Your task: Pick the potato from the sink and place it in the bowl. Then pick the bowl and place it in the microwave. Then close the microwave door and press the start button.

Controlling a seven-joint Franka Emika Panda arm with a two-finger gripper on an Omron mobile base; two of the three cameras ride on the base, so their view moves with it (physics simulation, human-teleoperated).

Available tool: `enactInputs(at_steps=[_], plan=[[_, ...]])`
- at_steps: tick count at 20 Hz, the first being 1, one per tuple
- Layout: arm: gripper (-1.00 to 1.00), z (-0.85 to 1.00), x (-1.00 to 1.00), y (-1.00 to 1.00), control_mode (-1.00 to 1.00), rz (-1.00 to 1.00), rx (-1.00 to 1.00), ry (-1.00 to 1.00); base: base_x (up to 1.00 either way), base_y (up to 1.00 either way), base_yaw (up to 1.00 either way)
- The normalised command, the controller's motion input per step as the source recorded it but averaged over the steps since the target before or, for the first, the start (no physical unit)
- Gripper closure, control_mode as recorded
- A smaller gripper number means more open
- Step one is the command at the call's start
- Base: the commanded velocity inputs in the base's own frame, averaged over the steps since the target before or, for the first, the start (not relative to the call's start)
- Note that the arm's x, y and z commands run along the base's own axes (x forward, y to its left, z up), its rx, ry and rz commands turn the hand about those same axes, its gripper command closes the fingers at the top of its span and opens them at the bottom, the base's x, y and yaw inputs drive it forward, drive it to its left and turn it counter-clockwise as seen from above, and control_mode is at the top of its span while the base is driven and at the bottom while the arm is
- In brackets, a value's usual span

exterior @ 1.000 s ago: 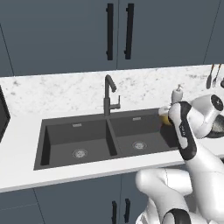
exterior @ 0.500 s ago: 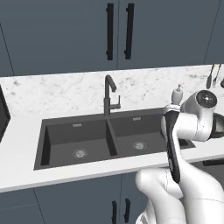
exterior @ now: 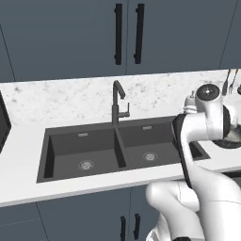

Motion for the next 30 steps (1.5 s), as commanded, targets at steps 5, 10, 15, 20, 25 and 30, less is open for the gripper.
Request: enactInputs(at_steps=[5,10,15,20,25,30], plan=[[1.00,-0.02,0.00,-0.81,-1.00,-0.03,0.04,0.10,0.00,0.00,0.00],[1.00,-0.03,0.00,-0.74,-1.00,0.00,0.14,-0.02,0.00,0.00,0.00],[1.00,-0.12,0.00,-0.68,-1.00,0.00,0.25,-0.03,0.00,0.00,0.00],[1.00,-0.22,0.15,-0.55,-1.00,0.05,0.22,0.02,0.00,0.00,0.00],[1.00,-0.15,0.25,-0.32,-1.00,0.09,0.21,0.00,0.00,0.00,0.00],[1.00,-0.41,0.31,-0.04,-1.00,0.04,0.04,0.00,0.00,0.00,0.00]])
